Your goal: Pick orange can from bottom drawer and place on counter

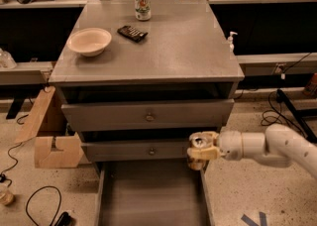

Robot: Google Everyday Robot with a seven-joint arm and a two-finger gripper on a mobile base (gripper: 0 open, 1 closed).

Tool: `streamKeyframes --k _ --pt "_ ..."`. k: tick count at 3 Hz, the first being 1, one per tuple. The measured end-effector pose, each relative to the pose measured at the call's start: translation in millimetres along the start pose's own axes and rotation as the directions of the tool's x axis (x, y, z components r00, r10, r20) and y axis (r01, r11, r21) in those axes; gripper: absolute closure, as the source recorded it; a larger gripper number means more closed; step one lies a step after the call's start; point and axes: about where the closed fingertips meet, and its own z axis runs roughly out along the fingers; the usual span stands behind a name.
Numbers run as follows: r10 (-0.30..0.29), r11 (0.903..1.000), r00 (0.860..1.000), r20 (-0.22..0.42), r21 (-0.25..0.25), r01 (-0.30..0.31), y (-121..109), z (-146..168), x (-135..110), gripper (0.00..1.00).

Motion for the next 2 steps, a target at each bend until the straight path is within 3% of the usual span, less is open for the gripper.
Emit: streamKeyframes --k 1,2 --pt "-0.023 0.9969 1.000 0.014 0.076 0.022 -19.9 -43.0 -102.4 1.00" --pt "-0.046 0.9864 0.999 0.016 0.158 0.043 -23.3 -78.7 -191.4 1.00"
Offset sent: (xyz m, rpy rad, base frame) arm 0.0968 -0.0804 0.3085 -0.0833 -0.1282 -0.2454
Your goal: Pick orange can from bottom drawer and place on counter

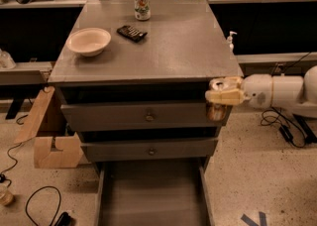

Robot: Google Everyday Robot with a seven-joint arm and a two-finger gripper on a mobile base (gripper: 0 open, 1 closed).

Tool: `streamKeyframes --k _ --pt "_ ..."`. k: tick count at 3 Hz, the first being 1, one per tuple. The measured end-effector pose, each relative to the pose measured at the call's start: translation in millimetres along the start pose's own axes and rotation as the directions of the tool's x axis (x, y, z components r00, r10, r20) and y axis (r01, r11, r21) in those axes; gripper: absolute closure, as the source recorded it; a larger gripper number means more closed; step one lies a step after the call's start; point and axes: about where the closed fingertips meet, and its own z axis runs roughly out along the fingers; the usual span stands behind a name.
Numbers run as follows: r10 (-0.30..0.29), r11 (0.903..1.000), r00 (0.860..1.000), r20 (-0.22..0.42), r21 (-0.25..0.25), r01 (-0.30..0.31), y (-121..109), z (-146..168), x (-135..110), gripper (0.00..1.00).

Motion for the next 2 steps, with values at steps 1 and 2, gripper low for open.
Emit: streamKeyframes --k 1,2 --pt "-0.022 0.9955 1.000 -0.003 0.092 0.022 3.2 -31.4 -65.2 1.00" --pt "-0.044 0.9831 0.999 0.011 0.179 0.041 7.2 -51.0 -108.2 1.00"
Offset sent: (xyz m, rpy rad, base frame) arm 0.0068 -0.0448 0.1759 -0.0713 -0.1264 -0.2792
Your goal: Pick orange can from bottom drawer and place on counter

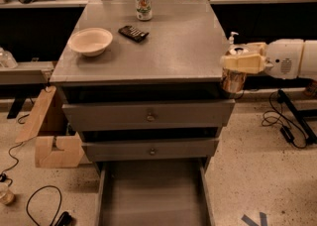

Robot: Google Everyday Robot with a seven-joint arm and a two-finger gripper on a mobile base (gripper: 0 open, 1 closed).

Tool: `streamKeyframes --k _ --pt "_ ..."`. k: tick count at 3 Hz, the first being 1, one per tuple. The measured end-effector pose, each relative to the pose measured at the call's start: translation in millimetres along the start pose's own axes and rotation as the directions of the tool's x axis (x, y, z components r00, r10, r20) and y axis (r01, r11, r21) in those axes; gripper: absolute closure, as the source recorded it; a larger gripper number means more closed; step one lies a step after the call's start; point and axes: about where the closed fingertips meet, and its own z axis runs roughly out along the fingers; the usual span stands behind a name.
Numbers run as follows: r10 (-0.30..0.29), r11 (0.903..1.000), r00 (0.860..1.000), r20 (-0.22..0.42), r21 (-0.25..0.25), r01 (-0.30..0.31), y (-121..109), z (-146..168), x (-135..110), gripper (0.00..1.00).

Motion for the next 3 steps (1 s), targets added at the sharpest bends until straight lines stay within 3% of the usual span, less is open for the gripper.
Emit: streamKeyframes --k 1,2,3 --pt "-0.007 0.9986 1.000 0.020 0.052 0.006 -15.2 13.5 -24.8 1.00" --pt "0.000 0.9981 0.999 0.034 0.062 -0.002 -38.1 50.9 -33.7 1.00" --pt "0.009 0.9992 0.999 0.040 0.040 -0.010 -57.5 102.0 -37.2 1.00"
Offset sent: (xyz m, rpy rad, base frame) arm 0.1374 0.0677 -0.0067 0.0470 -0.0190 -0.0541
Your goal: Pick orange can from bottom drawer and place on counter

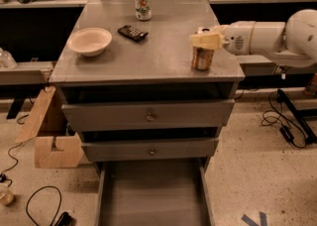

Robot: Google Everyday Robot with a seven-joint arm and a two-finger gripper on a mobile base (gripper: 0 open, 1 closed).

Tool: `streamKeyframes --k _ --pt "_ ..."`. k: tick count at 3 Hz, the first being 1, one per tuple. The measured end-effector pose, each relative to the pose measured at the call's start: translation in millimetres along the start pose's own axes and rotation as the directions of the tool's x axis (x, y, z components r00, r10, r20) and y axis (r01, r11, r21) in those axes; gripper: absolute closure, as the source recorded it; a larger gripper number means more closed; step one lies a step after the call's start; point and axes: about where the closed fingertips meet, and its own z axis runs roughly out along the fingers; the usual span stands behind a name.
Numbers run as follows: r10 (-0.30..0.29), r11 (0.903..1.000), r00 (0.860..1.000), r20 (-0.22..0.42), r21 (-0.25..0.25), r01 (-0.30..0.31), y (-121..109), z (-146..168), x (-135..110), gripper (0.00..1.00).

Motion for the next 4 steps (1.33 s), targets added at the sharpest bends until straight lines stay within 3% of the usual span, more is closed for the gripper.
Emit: streamKeyframes --k 1,2,4 --pt "0.025 0.9995 1.000 0.000 -0.019 -0.025 -13.7 41.5 7.6 1.00" --pt "0.025 0.9995 1.000 -0.001 -0.020 -0.025 -13.1 40.3 0.5 0.82" --pt "0.025 0.9995 1.000 -0.001 -0.020 -0.025 -12.9 39.8 -1.6 0.36"
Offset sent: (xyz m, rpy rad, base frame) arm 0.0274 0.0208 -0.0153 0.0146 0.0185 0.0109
